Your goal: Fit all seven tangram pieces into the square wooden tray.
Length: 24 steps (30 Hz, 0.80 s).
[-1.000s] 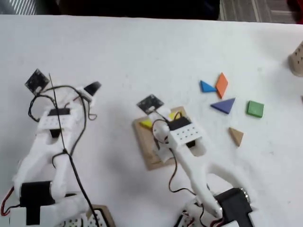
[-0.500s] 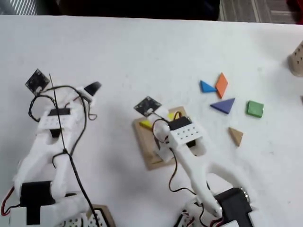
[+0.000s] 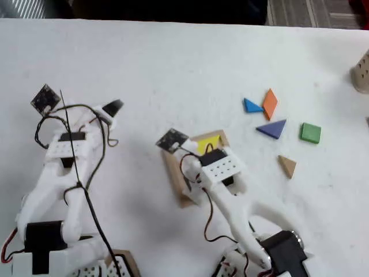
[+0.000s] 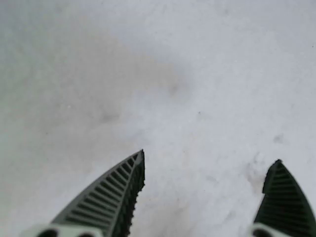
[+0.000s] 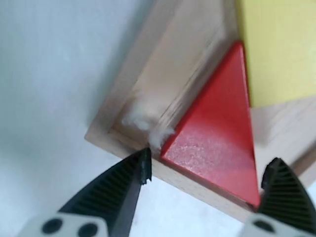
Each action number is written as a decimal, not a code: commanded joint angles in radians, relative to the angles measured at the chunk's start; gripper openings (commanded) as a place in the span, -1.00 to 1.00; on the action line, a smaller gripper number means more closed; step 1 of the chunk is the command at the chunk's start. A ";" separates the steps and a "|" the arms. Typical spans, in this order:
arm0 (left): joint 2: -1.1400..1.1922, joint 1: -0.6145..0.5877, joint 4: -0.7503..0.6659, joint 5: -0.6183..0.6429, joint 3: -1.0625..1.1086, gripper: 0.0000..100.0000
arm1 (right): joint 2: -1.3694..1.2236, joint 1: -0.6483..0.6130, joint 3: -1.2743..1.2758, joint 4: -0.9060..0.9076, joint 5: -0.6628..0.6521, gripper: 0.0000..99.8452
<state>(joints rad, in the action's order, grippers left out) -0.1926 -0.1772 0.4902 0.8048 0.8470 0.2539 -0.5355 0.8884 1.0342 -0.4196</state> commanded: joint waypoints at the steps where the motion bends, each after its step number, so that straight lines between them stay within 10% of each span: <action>1: -0.045 0.016 -0.021 0.005 -0.048 -0.26 | 0.024 -0.005 -0.002 -0.045 -0.005 -0.30; 24: -0.044 0.018 -0.025 -0.020 -0.048 -0.26 | 0.177 0.093 0.023 0.008 -0.014 -0.44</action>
<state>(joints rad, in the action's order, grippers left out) -0.1926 -0.1757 0.4902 0.7940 0.8470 0.4258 -0.4572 0.9160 1.0510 -0.4166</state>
